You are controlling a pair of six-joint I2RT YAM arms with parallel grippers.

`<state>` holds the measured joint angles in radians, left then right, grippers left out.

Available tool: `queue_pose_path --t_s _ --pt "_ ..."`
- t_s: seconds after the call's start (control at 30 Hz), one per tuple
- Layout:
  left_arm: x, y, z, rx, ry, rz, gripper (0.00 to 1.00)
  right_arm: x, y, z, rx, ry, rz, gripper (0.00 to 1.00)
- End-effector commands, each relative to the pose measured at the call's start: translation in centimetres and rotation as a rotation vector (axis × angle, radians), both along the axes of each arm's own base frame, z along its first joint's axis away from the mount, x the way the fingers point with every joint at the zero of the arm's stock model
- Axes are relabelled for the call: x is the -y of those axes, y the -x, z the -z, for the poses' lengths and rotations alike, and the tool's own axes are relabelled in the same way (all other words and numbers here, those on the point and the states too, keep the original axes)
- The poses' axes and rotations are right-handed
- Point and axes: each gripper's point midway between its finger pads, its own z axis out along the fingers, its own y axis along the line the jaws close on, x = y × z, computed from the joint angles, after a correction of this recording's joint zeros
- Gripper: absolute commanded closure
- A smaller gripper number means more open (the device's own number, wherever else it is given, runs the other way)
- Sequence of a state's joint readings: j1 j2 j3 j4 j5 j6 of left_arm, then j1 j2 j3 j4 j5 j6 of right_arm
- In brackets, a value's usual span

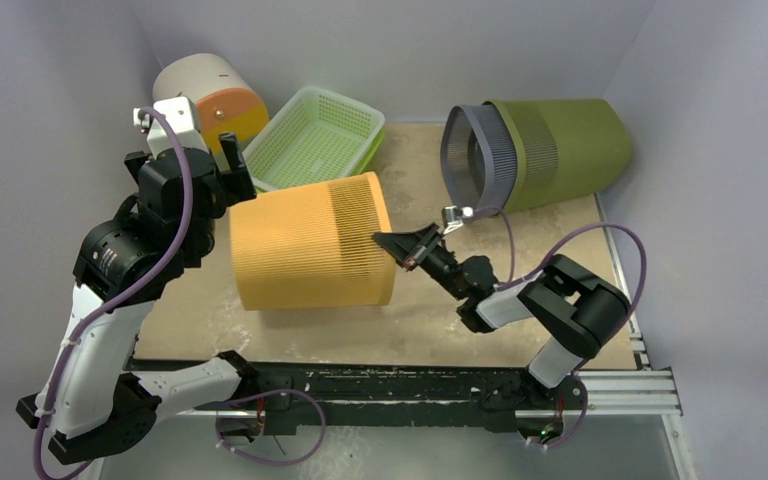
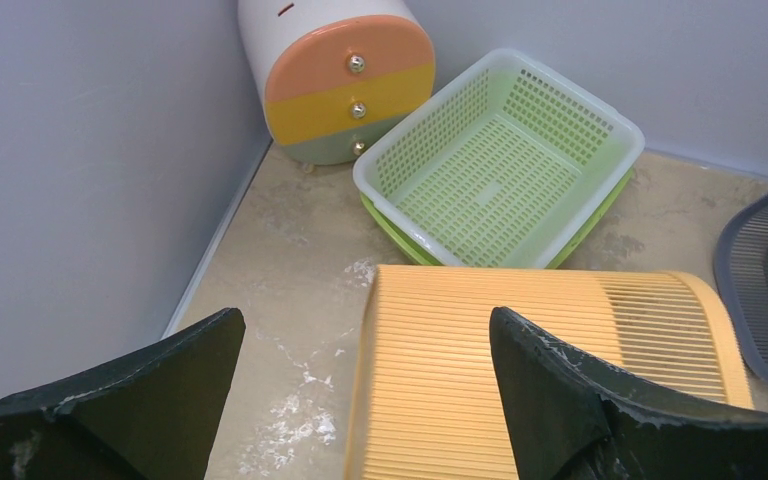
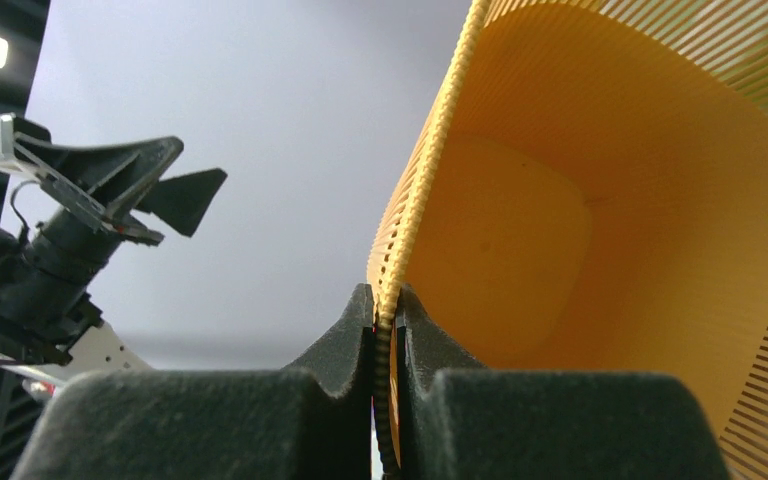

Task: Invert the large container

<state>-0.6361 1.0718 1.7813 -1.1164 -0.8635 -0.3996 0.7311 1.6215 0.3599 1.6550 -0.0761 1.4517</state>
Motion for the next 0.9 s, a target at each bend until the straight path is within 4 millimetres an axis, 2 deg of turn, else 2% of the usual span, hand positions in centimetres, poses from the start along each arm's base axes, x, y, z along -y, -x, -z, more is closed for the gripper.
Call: queue_pose_path --t_s 0.0,0.07,0.13,0.17,0.27,0.33,0.5,0.63,0.77,0.87 --pt "-0.9 0.7 -0.6 0.026 -0.006 -0.018 0.11 6.5 0.4 -3.4 0.133 -0.184 0.144 1.0" --pt "-1.0 0.7 -0.4 0.024 -0.008 -0.019 0.11 7.4 0.1 -1.4 0.077 -0.152 0.161 1.0" --pt "-1.0 0.8 -0.2 0.021 -0.009 -0.021 0.11 7.6 0.2 -0.7 0.072 -0.123 0.159 1.0" --pt "-1.1 0.8 -0.1 0.02 -0.01 -0.021 0.11 7.4 0.4 -1.1 0.102 -0.114 0.149 1.0" --pt "-1.0 0.7 -0.3 0.02 -0.011 -0.022 0.11 5.9 0.7 -4.1 0.21 -0.145 0.089 1.0" --pt "-0.9 0.7 -0.5 0.022 -0.006 -0.017 0.11 5.8 0.3 -4.8 0.219 -0.161 0.093 1.0" --pt "-0.7 0.5 -0.3 0.014 -0.014 -0.012 0.11 7.5 -0.8 -1.7 0.116 -0.124 0.161 1.0" --pt "-0.6 0.4 -0.2 0.014 -0.014 -0.012 0.11 10.6 -0.5 0.2 0.068 -0.08 0.244 1.0" --pt "-0.2 0.1 0.1 0.004 -0.011 0.0 0.11 12.8 -0.7 1.5 0.041 -0.042 0.292 1.0" --pt "-0.2 0.1 0.5 -0.003 -0.016 -0.003 0.11 13.5 -0.9 2.4 0.029 -0.009 0.312 1.0"
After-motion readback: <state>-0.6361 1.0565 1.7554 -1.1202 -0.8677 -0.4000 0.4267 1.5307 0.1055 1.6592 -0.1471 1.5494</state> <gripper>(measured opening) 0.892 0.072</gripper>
